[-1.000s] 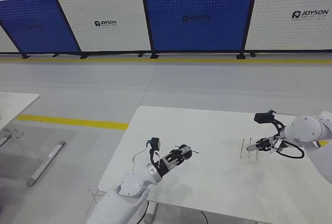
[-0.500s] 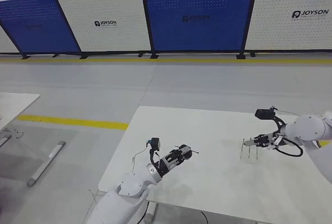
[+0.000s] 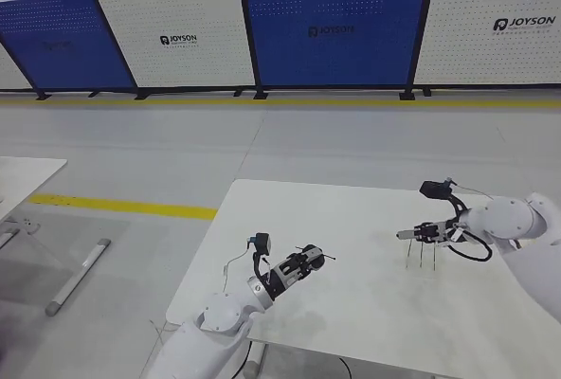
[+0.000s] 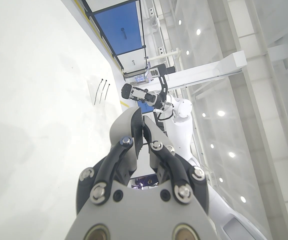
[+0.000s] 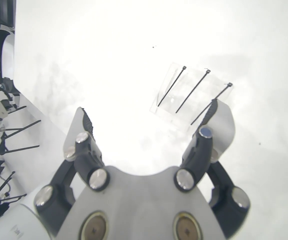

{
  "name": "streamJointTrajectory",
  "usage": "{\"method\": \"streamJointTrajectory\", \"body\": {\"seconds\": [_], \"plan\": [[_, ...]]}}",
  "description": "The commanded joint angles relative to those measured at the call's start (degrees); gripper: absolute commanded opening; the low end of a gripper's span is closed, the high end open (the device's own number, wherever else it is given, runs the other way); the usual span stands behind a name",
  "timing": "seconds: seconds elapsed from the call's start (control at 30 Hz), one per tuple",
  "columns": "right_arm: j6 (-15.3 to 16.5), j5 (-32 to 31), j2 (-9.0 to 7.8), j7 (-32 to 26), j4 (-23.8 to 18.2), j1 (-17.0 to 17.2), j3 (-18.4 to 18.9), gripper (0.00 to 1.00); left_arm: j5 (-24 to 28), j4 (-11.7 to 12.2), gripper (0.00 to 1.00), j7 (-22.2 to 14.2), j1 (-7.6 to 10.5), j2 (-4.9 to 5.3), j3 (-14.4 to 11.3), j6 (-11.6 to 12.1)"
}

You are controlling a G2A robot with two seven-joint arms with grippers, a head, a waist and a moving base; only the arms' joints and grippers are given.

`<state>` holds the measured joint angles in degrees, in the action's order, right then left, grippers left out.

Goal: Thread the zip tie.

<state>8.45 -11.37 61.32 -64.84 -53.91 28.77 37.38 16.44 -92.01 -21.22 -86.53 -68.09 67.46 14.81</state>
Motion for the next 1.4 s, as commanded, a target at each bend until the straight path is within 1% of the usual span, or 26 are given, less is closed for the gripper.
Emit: {"method": "streamJointTrajectory", "body": {"seconds": [0.0,0.2,0.3,0.37,0.43,0.53,0.67,0.83,0.9,1.2,1.23,1.27,1.33,1.37], "plan": [[-0.5,-0.1,-0.03,-0.1,-0.1,0.0,0.0,1.00,0.0,0.0,0.00,0.0,0.00,0.00,0.0,0.0],[-0.4,0.0,-0.01,0.1,-0.2,0.2,-0.1,1.00,0.0,0.0,0.00,0.0,0.00,0.00,0.0,0.0],[-0.5,-1.5,-0.24,2.9,-1.9,1.7,0.3,1.00,0.0,0.0,0.00,0.0,0.00,0.00,0.0,0.0],[1.5,-1.2,-0.99,4.8,-2.8,3.6,1.9,1.00,0.0,0.0,0.00,0.0,0.00,0.00,0.0,0.0],[2.4,-1.5,-1.85,5.9,-4.0,5.4,3.4,1.00,0.0,0.0,0.00,0.0,0.00,0.00,0.0,0.0],[3.6,-2.0,-3.49,8.4,-6.9,9.2,6.5,1.00,0.0,0.0,0.00,0.0,0.00,0.00,0.0,0.0],[6.6,-1.6,-5.82,11.5,-10.8,15.1,11.5,1.00,0.0,0.0,0.00,0.0,0.00,0.00,0.0,0.0],[8.9,-2.5,-7.75,13.7,-15.2,20.2,16.0,1.00,0.0,0.0,0.00,0.0,0.00,0.00,0.0,0.0],[8.8,-3.3,-8.10,13.5,-16.2,20.9,16.8,1.00,0.0,0.0,0.00,0.0,0.00,0.00,0.0,0.0],[8.8,-3.3,-8.10,13.5,-16.2,20.9,16.8,1.00,0.0,0.0,0.00,0.0,0.00,0.00,0.0,0.0],[8.1,-4.4,-8.11,14.2,-16.9,21.2,16.8,1.00,0.0,0.0,0.00,0.0,0.00,0.00,0.0,0.0],[6.4,-6.3,-8.19,14.8,-17.9,21.2,16.9,1.00,0.0,0.0,0.00,0.0,0.00,0.00,0.0,0.0],[2.2,-8.4,-8.37,15.9,-20.2,21.7,17.6,1.00,0.0,0.0,0.00,0.0,0.00,0.00,0.0,0.0],[-1.1,-9.0,-8.53,15.5,-21.6,21.9,18.4,1.00,0.0,0.0,0.00,0.0,0.00,0.00,0.0,0.0]]}}
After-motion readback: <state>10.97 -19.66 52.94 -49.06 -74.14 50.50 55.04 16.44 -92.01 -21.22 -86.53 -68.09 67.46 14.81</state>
